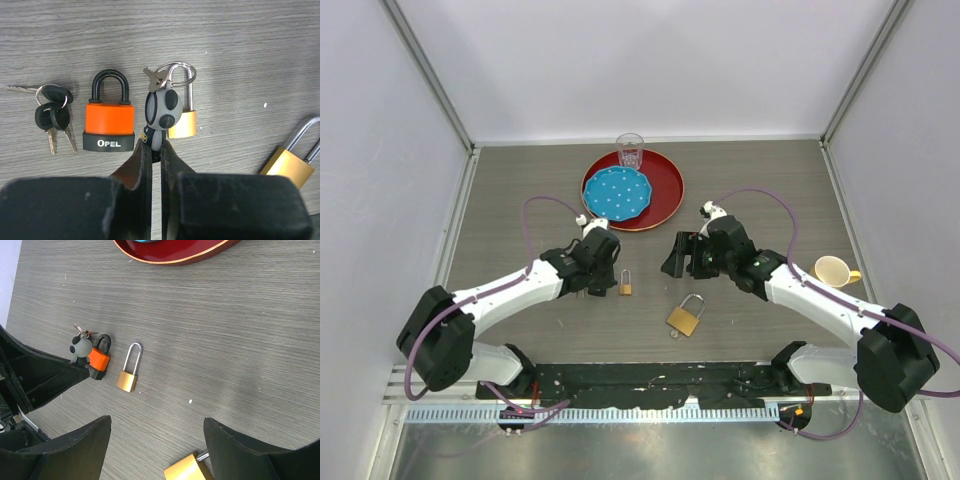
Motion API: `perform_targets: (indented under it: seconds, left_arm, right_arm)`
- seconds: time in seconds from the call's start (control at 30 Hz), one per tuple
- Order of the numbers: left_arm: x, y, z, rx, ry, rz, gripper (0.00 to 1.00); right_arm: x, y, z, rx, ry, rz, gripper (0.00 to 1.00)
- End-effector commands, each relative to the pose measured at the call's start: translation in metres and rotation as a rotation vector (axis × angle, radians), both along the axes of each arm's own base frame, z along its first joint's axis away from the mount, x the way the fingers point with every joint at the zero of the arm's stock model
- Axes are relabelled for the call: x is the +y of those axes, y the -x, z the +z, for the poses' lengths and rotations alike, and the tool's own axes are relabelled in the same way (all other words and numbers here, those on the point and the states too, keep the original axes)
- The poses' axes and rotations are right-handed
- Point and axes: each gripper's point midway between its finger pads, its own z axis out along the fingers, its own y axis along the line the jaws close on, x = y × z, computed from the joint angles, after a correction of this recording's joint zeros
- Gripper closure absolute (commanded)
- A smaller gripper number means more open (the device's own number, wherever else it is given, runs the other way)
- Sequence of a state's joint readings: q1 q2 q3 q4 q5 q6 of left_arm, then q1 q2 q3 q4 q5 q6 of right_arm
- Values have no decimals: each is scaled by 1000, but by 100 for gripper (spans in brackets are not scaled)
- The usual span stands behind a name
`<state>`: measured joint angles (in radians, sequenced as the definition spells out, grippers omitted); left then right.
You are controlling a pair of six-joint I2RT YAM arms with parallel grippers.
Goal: Lock with the key
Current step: Place the key at the center of the board.
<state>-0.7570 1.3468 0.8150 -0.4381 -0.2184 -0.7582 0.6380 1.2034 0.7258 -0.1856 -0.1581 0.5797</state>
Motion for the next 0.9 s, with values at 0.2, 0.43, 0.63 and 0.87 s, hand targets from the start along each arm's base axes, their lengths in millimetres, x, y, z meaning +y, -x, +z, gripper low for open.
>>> perform_targets:
  seconds: [0.2, 0.43, 0.63, 0.87]
  left_arm:
    - [-2, -5, 11, -11, 0, 3, 50]
    - [-6, -8, 34, -67, 59, -6, 42]
    - [-7, -5, 47, -89, 95, -16, 41]
    - [-20, 9, 80, -155, 240, -122, 31]
  right_arm:
    - [8, -11, 24, -62, -23, 30, 20]
    - [11, -11, 26, -62, -34, 45, 20]
    - [12, -11, 27, -59, -40, 49, 20]
    - [11, -4, 23, -33, -60, 69, 15]
